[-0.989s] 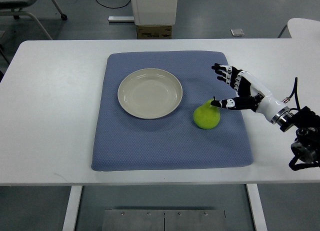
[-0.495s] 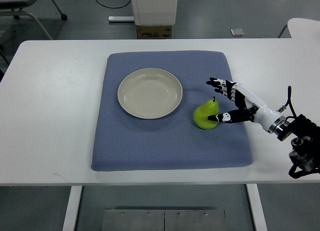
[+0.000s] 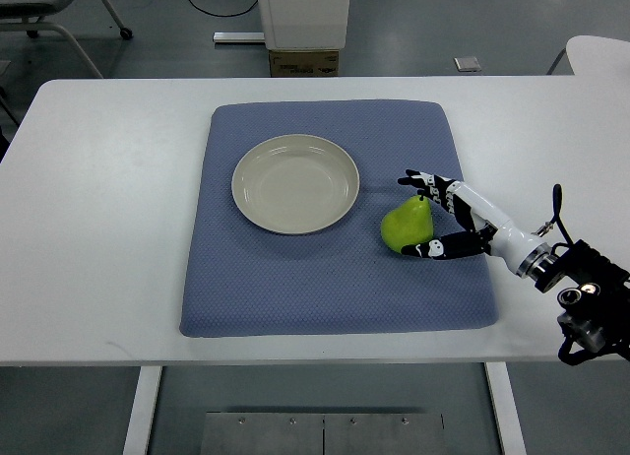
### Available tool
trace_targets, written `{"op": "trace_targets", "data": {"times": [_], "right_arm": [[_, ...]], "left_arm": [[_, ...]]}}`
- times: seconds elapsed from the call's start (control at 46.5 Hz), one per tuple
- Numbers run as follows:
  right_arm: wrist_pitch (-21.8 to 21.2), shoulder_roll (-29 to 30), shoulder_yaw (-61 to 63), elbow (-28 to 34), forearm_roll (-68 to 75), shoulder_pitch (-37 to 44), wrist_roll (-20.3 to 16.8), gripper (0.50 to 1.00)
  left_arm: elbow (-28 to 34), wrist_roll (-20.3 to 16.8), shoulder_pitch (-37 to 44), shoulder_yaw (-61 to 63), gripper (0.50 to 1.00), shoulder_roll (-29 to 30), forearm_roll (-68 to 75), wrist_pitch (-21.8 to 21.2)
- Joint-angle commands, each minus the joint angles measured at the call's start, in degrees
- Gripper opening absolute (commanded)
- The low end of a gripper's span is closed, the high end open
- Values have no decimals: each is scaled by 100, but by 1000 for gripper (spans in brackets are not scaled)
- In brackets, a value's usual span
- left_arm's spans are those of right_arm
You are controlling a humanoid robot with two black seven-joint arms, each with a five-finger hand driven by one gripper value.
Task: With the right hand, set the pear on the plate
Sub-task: 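Close the right hand's fingers around the green pear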
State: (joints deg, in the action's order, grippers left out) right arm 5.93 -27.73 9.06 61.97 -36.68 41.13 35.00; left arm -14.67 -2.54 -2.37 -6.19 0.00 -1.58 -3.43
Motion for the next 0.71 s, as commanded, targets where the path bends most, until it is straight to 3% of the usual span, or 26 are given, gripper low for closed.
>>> {"op": "trace_targets", "data": {"times": [0.0, 0.409, 0.516, 0.602, 0.667, 0.688], "right_arm": [[83, 21, -71, 0, -14, 0, 0, 1000], [611, 48, -203, -106, -23, -17, 0, 979], [690, 74, -194, -150, -14, -17, 0, 862], [690, 118, -203, -158, -14, -8, 0, 678], [690, 127, -229, -158, -23, -8, 0, 504], [690, 118, -255, -158, -23, -8, 0, 500]], "left_arm": [[0, 8, 0, -5, 1000, 0, 0, 0], [0, -1, 0, -5, 1000, 0, 0, 0], [0, -1, 0, 3, 1000, 0, 0, 0], [0, -1, 0, 3, 1000, 0, 0, 0], [0, -1, 0, -5, 1000, 0, 0, 0], [0, -1, 0, 3, 1000, 0, 0, 0]]}}
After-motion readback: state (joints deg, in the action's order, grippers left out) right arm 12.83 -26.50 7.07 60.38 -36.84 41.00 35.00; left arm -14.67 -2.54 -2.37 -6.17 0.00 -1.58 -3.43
